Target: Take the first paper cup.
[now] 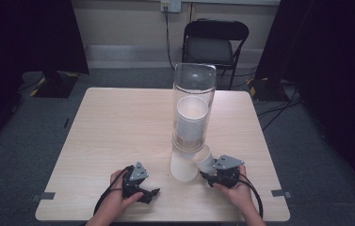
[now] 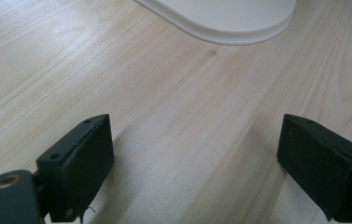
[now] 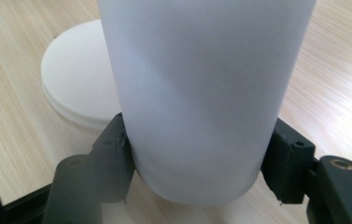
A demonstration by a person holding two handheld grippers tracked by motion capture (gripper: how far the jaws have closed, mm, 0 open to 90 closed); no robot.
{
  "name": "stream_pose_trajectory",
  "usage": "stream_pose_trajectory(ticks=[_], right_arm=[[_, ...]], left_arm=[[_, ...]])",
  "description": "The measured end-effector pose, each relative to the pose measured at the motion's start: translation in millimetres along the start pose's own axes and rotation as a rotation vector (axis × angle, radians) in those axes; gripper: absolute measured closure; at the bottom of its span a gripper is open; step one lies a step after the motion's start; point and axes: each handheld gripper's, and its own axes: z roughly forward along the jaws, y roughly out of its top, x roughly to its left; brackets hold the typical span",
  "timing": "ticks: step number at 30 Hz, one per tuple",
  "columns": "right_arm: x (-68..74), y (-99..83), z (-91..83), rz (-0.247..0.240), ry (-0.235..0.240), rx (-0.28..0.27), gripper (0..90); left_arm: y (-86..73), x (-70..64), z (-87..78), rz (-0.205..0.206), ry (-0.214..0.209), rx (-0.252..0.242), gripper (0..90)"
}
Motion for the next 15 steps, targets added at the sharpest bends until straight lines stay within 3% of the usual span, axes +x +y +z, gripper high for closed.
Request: stream_pose_trajectory(ticks=[10,15], right_arm=[[2.3,-5.0,-16.7,-0.015,-0.007,-0.017,35.2],[15.9,-5.4,-16.4,-0.047,0.04,-0.01,35.1]], left_arm=[[0.2,0.0,-0.4,0.001,0.001,0.006,10.3],[-1.2,-0.6,-1.4,0.002,-0.001,0.001,10.4]])
